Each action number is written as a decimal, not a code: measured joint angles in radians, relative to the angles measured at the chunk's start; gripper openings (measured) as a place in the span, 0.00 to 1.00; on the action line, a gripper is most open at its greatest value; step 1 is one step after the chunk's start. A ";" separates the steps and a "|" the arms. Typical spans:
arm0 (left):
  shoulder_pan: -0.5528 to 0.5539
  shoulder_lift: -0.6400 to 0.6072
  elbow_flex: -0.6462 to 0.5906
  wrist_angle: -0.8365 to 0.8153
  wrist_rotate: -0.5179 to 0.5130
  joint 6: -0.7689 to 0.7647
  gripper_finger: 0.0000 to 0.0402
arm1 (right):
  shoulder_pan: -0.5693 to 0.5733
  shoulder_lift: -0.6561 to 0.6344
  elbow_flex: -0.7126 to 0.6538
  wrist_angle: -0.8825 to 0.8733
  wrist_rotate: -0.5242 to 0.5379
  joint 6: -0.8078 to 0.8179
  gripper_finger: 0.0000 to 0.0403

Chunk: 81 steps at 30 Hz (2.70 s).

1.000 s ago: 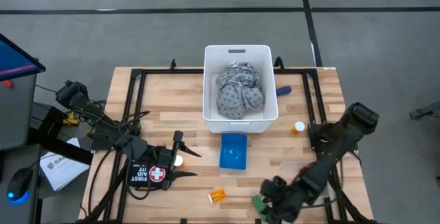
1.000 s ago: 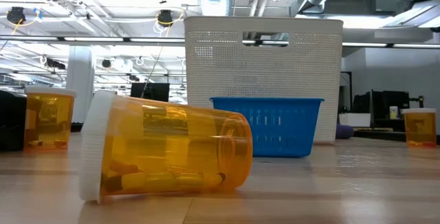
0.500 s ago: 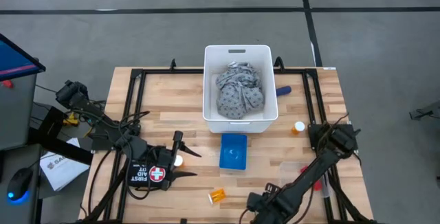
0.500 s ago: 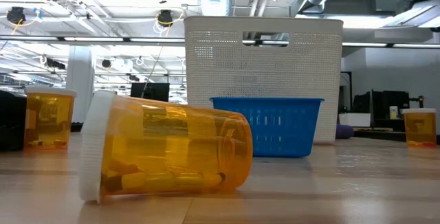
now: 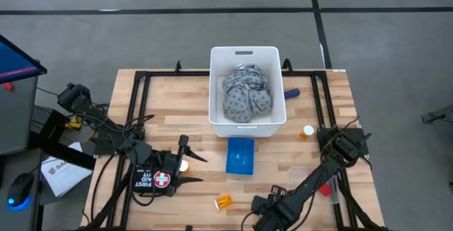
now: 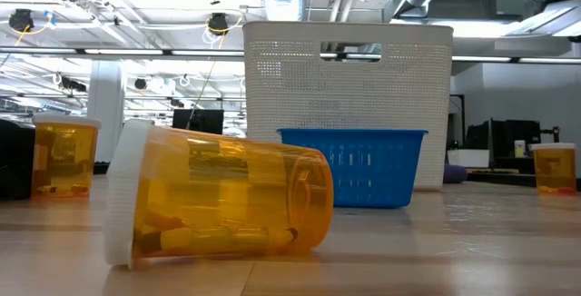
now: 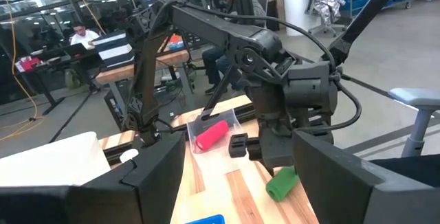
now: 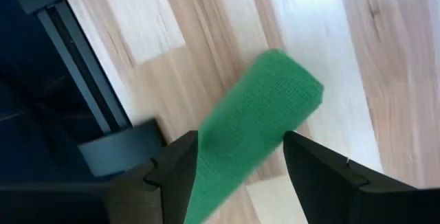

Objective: Pick & place medical supplies in basket/bin
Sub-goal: Put the green bandage into the transparent bin

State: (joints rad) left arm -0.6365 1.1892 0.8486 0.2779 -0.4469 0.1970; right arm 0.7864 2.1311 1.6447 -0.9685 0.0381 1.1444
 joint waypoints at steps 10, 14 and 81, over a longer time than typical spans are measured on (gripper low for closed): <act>0.000 0.000 0.000 0.000 0.000 0.000 0.64 | 0.002 0.001 0.000 0.015 0.022 -0.003 0.53; 0.000 0.000 0.000 0.000 0.000 0.000 0.64 | -0.003 0.001 0.000 0.026 0.022 -0.003 0.53; 0.000 -0.001 -0.001 -0.007 0.000 -0.004 0.64 | -0.041 0.014 0.197 -0.339 0.069 -0.072 0.36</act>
State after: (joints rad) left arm -0.6365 1.1885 0.8478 0.2710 -0.4470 0.1932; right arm 0.7459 2.1456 1.8417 -1.3075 0.1066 1.0724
